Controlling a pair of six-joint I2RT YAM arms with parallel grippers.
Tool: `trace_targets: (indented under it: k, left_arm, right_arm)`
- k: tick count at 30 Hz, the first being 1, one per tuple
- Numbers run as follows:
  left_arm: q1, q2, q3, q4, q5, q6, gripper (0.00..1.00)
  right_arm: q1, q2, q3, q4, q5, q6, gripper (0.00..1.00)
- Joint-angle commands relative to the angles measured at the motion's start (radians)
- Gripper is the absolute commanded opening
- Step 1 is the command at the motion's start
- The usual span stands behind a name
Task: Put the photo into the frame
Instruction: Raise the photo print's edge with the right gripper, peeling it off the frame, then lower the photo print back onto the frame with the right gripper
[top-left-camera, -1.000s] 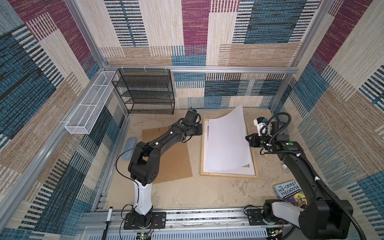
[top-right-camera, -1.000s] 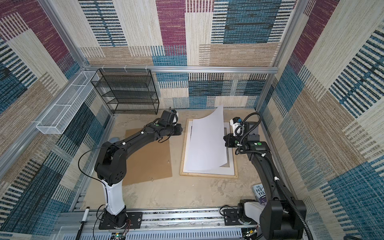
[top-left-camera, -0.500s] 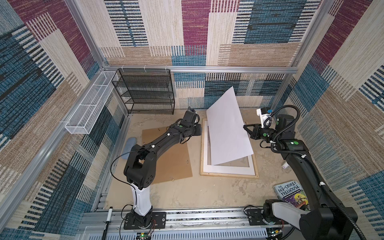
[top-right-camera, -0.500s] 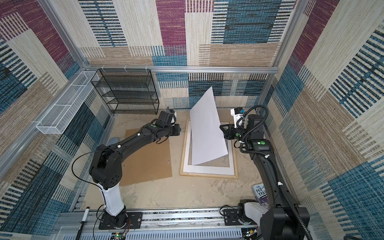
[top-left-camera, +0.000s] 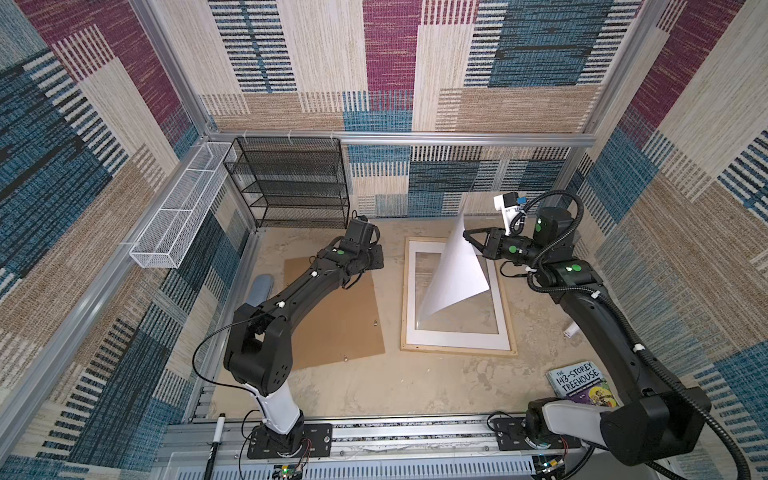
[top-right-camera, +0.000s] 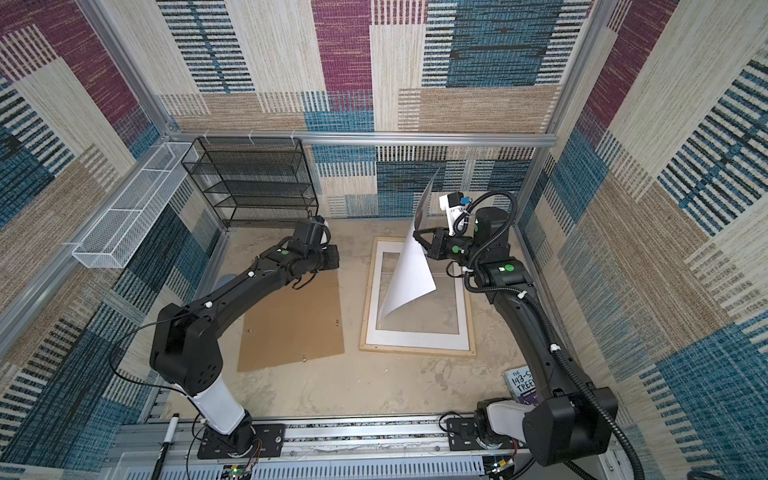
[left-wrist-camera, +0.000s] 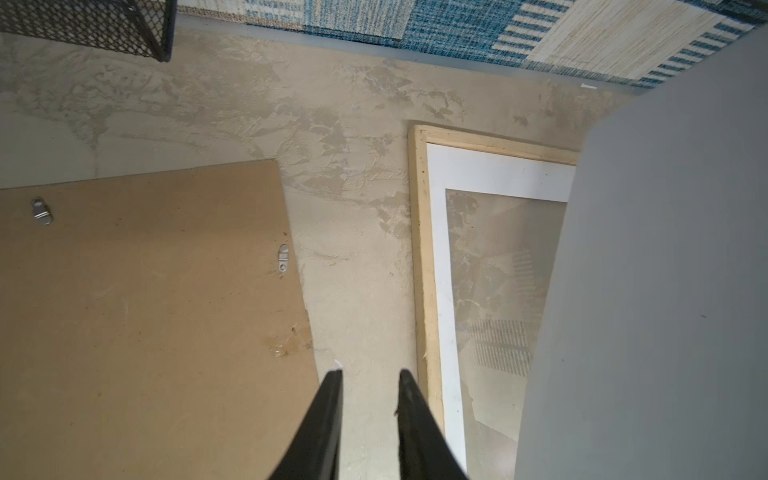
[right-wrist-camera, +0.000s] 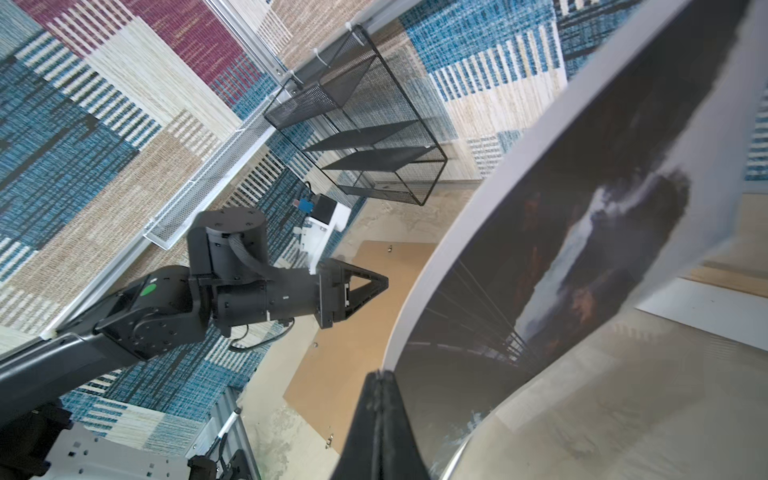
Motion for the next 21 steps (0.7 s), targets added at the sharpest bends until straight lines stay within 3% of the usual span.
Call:
trace_targets:
  k: [1, 13, 21]
  left_arm:
    - [0.009, -0.013, -0.015, -0.008, -0.009, -0.011, 0.27]
    - [0.039, -0.003, -0.037, 0.012, 0.018, -0.024, 0.27]
    - [0.04, 0.026, -0.04, 0.023, 0.05, -0.036, 0.27]
  right_arm:
    - [0.03, 0.019, 0.031, 0.094, -0.01, 0.074, 0.0]
    - [0.066, 0.057, 0.037, 0.172, -0.054, 0.117, 0.0]
    - [0.06, -0.023, -0.141, 0.138, 0.07, 0.076, 0.0]
